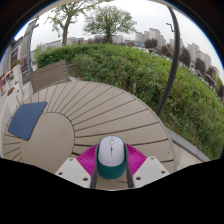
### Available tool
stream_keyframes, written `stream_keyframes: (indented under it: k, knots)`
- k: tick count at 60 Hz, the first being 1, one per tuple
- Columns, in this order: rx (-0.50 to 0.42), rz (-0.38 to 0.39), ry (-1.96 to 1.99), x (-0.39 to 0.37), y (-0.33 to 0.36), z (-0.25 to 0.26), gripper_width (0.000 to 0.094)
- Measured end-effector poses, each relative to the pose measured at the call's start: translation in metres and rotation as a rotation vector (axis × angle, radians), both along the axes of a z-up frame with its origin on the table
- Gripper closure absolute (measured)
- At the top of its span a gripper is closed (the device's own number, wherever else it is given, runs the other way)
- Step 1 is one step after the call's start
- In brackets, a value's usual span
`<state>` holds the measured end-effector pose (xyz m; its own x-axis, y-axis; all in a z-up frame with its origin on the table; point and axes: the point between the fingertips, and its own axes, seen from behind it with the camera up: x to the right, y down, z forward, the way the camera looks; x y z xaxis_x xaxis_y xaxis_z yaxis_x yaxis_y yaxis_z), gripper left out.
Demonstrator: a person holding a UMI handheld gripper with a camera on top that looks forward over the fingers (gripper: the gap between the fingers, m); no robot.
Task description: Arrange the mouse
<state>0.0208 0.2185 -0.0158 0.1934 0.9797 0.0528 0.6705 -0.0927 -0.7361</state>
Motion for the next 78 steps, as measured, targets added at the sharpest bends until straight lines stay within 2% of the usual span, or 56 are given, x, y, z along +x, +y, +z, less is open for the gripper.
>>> stream_keyframes:
  k: [5, 11, 21, 26, 31, 38, 47, 52, 54, 58, 60, 67, 78]
  knots:
    - [-0.044, 0.005, 0.000, -0.005, -0.014, 0.013, 0.0523]
    - [-0.047, 0.060, 0.067, -0.028, -0.042, 0.067, 0.0523]
    - [-0.145, 0.210, 0.164, -0.084, -0.174, 0.140, 0.0524]
    - [-0.154, 0.265, 0.199, -0.113, -0.246, 0.146, 0.0525]
    - [-0.184, 0.295, 0.190, -0.137, -0.311, 0.123, 0.0525]
    - [-0.181, 0.272, 0.118, -0.148, -0.366, 0.070, 0.0525]
    - [-0.124, 0.248, 0.041, -0.146, -0.386, 0.013, 0.0492]
    - [-0.092, 0.222, 0.042, -0.144, -0.384, 0.006, 0.0424]
    - [-0.088, 0.209, 0.021, -0.140, -0.383, 0.005, 0.0356]
    - [-0.070, 0.176, -0.002, -0.132, -0.376, 0.019, 0.0067]
    - [-0.062, 0.165, -0.012, -0.125, -0.374, 0.029, 0.0100]
    - [-0.065, 0.165, -0.038, -0.073, -0.377, 0.084, 0.0096]
    - [-0.011, 0.147, -0.098, 0.043, -0.367, 0.155, 0.0094]
